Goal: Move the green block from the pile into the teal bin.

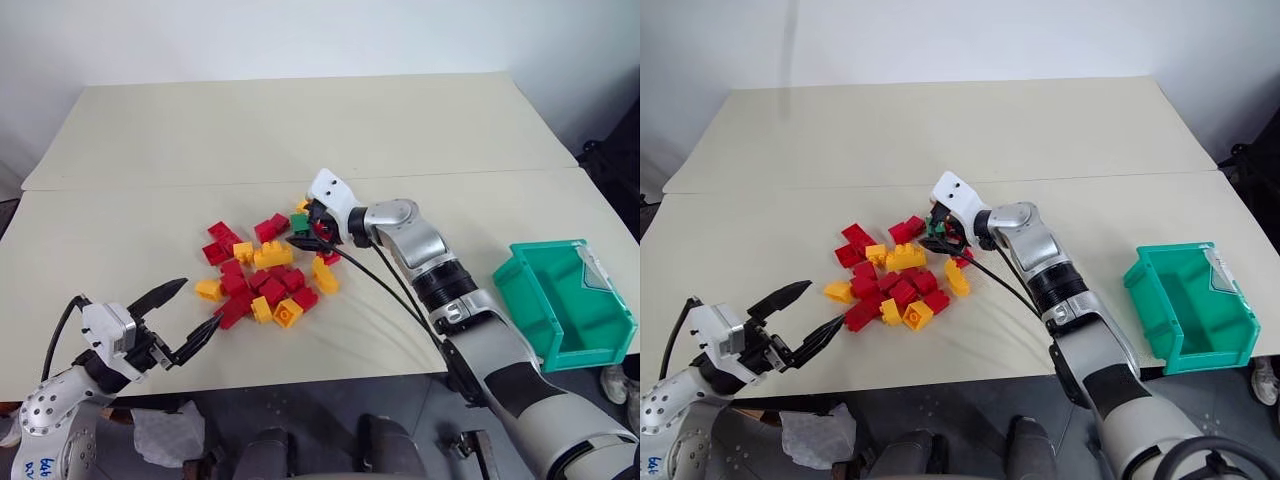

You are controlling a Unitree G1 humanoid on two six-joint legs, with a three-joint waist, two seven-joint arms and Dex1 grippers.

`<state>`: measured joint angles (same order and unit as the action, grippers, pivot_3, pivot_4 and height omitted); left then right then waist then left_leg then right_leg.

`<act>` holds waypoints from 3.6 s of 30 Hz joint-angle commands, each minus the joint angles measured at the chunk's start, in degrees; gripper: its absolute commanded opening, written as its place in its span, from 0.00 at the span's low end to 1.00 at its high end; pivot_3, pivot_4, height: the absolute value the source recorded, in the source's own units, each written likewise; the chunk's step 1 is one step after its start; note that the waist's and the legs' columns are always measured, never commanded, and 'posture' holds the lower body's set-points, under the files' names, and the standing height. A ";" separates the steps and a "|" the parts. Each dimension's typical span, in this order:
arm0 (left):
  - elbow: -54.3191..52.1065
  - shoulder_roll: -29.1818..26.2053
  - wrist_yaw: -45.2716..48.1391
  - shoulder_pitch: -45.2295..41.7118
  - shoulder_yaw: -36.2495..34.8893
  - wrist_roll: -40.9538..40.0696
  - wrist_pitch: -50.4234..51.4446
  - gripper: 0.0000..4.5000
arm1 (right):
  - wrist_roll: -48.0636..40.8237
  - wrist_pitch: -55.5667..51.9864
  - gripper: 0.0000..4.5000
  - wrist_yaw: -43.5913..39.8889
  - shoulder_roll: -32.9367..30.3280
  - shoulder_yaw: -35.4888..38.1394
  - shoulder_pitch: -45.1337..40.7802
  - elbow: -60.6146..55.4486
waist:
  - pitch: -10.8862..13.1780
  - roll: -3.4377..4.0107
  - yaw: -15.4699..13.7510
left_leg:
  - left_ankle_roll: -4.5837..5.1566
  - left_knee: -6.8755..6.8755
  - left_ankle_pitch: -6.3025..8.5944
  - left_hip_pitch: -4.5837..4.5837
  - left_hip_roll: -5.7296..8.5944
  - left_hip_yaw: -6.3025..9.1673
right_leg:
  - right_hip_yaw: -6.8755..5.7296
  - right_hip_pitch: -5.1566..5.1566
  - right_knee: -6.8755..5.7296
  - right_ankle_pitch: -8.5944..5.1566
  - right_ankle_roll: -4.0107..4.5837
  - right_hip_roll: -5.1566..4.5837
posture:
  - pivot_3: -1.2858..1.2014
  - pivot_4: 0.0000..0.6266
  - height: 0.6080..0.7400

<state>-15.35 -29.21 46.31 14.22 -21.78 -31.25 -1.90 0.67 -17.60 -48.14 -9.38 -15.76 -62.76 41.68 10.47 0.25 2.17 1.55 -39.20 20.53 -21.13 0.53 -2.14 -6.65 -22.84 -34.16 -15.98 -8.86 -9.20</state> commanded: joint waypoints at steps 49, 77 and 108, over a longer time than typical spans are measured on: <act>-2.59 -1.05 0.85 -7.62 2.55 -1.13 2.44 1.00 | 0.13 17.67 0.41 -16.19 -2.31 8.88 -8.81 16.15 | 0.02 0.03 0.85 | -0.08 -0.03 0.03 0.02 -0.12 0.04 | 0.03 0.04 0.00 -0.01 0.03 0.12 | 0.52 0.24 1.00; 0.95 -1.78 3.17 -5.20 0.73 -0.15 1.53 1.00 | -4.75 -8.78 0.99 -9.18 -2.93 -0.15 0.63 -10.09 | 0.12 0.22 -0.14 | -0.36 -0.09 -0.02 0.02 -0.42 -0.09 | 0.08 -0.08 -0.02 0.02 0.39 0.55 | 0.52 0.24 1.00; 0.94 -0.78 2.21 -7.99 3.44 0.27 1.61 1.00 | -1.60 5.67 0.26 -14.15 -1.08 5.46 -10.36 11.72 | 0.13 0.24 0.26 | -0.39 -0.08 -0.01 0.01 -0.49 -0.10 | 0.11 -0.13 -0.12 0.01 0.42 0.58 | 0.52 0.24 1.00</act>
<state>-13.48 -29.48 48.20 6.84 -18.85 -30.99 0.09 0.94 -11.58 -60.96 -9.10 -12.64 -71.60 56.54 10.61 0.49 2.43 1.16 -39.28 20.52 -21.12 0.04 -2.24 -6.55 -22.97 -34.27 -15.97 -8.44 -8.62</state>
